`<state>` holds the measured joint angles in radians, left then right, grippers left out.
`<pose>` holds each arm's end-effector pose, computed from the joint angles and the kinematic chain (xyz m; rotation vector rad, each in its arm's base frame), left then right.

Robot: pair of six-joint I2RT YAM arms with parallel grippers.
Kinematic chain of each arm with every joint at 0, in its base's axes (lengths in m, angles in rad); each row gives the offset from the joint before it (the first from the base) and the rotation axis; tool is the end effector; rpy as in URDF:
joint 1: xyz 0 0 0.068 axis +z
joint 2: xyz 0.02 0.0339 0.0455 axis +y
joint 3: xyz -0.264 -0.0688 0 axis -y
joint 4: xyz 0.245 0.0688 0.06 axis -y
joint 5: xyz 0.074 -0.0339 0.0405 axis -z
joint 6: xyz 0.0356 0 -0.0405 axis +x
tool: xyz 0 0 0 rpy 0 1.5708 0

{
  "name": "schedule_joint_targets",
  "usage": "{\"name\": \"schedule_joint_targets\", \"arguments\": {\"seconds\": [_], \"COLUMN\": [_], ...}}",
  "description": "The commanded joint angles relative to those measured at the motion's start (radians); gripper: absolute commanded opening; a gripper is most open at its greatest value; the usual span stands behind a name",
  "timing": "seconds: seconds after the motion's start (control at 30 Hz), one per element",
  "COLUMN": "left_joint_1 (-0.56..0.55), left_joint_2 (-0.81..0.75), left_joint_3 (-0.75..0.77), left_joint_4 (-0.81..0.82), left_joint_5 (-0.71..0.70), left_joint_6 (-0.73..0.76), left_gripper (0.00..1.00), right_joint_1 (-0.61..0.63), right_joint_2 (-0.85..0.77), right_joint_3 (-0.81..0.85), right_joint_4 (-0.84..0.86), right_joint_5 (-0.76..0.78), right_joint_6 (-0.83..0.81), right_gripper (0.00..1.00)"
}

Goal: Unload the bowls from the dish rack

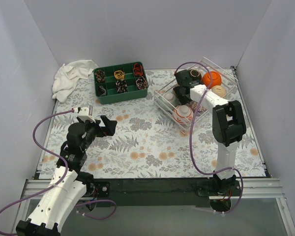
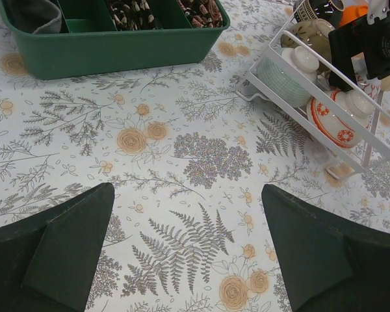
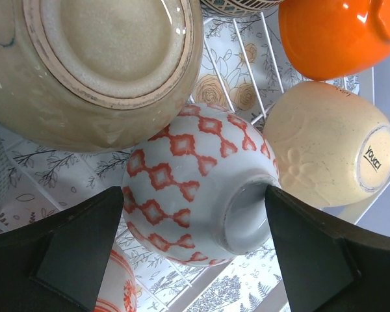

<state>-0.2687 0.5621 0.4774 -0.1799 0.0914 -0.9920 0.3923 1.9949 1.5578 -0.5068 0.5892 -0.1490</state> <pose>0.1452 -0.0433 0.2646 -0.6246 1.8434 -0.9490 0.4112 0.1487 0.2209 -0.4116 2.3610 -0.6245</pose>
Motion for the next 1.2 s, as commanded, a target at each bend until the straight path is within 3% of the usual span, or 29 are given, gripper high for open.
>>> {"name": "schedule_joint_targets", "arguments": {"seconds": [0.0,0.67,0.83,1.0,1.17], "left_joint_1": [-0.003,-0.003,-0.003,-0.003,-0.003], "left_joint_2": [0.007,0.039,0.039,0.038,0.033], "left_joint_3": [0.003,0.006,0.006,0.007,0.007], "left_joint_4": [0.0,0.0,0.002,0.0,0.0], "left_joint_5": [0.011,0.002,-0.001,-0.001,-0.002], "left_joint_6": [0.007,0.013,0.013,0.016,0.015], "left_gripper": [0.98,0.98,0.98,0.98,0.98], "right_joint_1": [-0.038,-0.003,0.0,0.008,0.014], "right_joint_2": [0.099,0.192,0.171,0.11,0.048], "right_joint_3": [-0.041,-0.056,-0.079,-0.081,-0.055], "right_joint_4": [-0.091,-0.046,-0.009,0.004,0.004], "right_joint_5": [-0.02,0.196,0.221,0.216,0.204], "right_joint_6": [0.003,-0.001,-0.004,-0.012,-0.021], "right_gripper": [0.99,0.98,0.92,0.77,0.69]}}
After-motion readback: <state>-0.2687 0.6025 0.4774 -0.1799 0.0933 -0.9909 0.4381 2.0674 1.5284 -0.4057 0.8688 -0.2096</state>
